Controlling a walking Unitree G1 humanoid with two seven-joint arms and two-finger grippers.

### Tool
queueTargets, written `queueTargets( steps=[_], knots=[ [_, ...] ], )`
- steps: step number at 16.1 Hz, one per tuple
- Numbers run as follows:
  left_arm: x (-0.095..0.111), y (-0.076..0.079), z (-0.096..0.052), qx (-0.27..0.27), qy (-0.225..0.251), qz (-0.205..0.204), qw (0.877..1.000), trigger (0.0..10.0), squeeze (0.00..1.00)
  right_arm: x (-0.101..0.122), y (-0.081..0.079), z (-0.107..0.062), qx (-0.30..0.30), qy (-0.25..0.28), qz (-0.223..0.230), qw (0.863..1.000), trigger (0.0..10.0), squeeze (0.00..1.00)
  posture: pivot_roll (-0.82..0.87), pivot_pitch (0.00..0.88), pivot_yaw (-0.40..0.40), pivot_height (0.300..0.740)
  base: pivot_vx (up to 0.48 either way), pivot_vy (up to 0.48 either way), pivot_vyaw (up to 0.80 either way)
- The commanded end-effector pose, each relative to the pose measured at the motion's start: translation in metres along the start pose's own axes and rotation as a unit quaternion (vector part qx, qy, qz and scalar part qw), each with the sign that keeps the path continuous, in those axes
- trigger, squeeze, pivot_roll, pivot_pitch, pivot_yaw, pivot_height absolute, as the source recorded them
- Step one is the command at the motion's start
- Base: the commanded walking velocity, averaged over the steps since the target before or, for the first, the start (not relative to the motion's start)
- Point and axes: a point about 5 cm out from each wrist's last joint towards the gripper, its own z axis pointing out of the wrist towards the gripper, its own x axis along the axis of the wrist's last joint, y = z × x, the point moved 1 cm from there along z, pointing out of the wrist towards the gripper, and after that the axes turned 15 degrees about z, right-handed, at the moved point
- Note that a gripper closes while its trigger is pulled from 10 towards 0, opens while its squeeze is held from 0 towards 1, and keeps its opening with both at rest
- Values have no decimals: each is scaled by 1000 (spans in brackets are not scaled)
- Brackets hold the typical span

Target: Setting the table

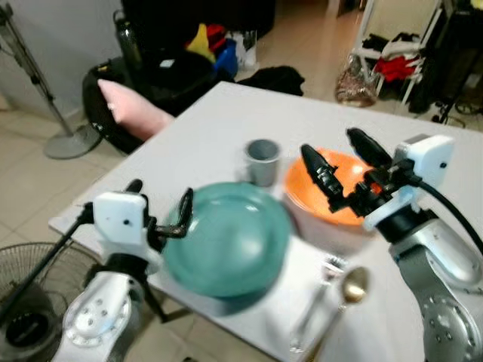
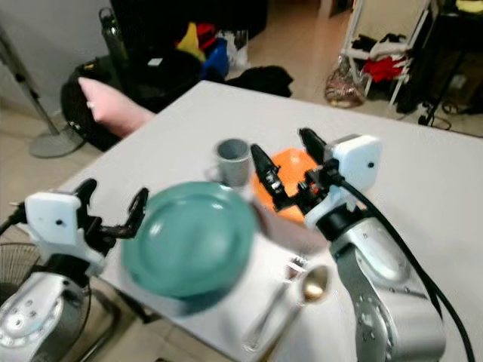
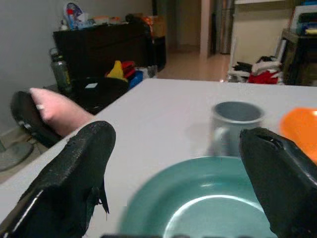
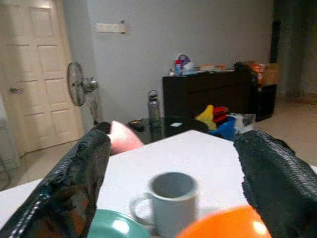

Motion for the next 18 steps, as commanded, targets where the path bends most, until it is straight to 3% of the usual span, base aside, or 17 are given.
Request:
queueTargets(
  steps=[1, 3, 5, 9, 12, 13, 15, 16, 18],
  knots=[
    [2, -7, 0, 15, 0, 16, 1000, 10000, 1000, 2, -5, 0, 8, 2, 6, 1000, 10000, 1000, -99, 0, 89, 740, 0, 0, 0],
    [3, -7, 1, 12, 1, 19, 1000, 10000, 1000, 1, -6, -1, 5, 0, 9, 1000, 10000, 1000, -98, 0, 91, 740, 0, 0, 0],
    [3, -8, 1, 7, -1, 24, 1000, 10000, 945, -1, -8, -2, 3, -3, 10, 1000, 10000, 1000, -97, 0, 94, 740, -382, 0, 0],
    [3, -10, 2, 7, -1, 29, 1000, 10000, 929, -5, -9, -3, -3, -14, 11, 1000, 10000, 1000, -101, 0, 97, 740, -331, 0, 0],
    [3, -10, 3, 4, -2, 35, 999, 10000, 910, -12, -8, -6, -7, -28, 16, 999, 10000, 1000, -99, 0, 101, 740, 0, 0, 0],
    [3, -9, 3, 2, 0, 36, 999, 10000, 808, -16, -7, -7, -5, -36, 16, 999, 10000, 1000, -100, 0, 103, 740, 0, 0, 0],
    [3, -7, 2, -7, 1, 40, 999, 10000, 514, -24, -4, -9, 0, -49, 15, 999, 10000, 1000, -95, 0, 103, 740, 0, 0, 653],
    [3, -7, 1, -6, 3, 41, 999, 10000, 224, -27, -3, -11, 4, -53, 13, 999, 10000, 1000, -92, 0, 103, 740, 0, 0, 800],
    [3, -9, 0, 3, 4, 52, 999, 10000, 0, -31, -1, -13, 3, -53, 15, 998, 10000, 1000, -86, 0, 98, 740, 0, 0, 800]
  ],
)
